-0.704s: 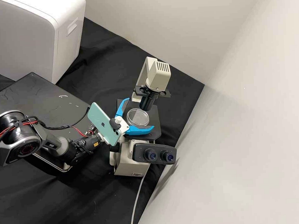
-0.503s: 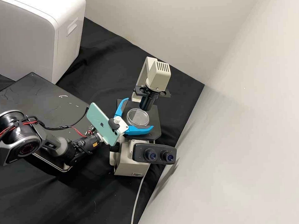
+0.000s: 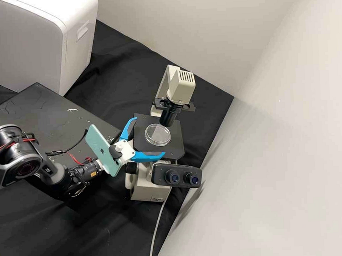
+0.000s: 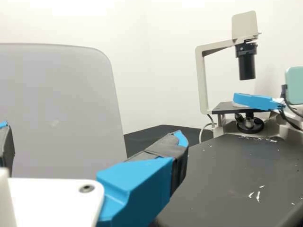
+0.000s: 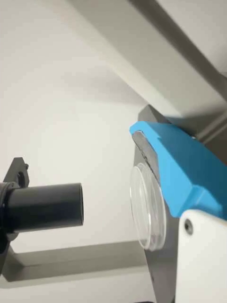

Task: Place the petri dish on the microscope

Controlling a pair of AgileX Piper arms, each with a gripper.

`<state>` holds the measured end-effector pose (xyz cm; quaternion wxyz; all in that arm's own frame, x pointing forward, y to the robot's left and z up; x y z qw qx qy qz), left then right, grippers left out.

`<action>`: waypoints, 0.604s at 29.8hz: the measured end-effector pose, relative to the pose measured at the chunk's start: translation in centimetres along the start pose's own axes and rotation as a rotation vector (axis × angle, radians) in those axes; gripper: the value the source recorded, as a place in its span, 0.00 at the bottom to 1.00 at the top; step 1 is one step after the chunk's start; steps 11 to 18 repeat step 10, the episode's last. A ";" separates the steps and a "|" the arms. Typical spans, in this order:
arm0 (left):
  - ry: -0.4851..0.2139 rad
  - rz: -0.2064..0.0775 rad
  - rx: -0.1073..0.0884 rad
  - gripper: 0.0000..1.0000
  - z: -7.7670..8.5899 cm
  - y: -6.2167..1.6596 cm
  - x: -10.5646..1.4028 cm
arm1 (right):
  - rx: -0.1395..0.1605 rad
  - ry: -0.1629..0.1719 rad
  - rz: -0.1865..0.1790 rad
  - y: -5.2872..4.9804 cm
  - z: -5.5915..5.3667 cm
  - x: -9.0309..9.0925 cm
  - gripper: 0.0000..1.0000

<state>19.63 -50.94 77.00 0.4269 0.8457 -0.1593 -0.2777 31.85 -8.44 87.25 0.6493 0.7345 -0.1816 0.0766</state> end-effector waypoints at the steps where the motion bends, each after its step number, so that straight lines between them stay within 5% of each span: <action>1: 0.000 0.000 0.000 1.00 0.0 0.00 0.0 | 0.014 -0.002 -0.001 0.1 0.0 -0.3 1.00; 10: 0.000 0.000 0.000 1.00 0.0 0.00 0.0 | 0.037 -0.021 0.004 1.5 -1.4 -2.6 1.00; 18: 0.000 0.000 0.000 1.00 0.0 0.00 0.0 | 0.037 -0.021 0.004 1.5 -1.4 -2.6 1.00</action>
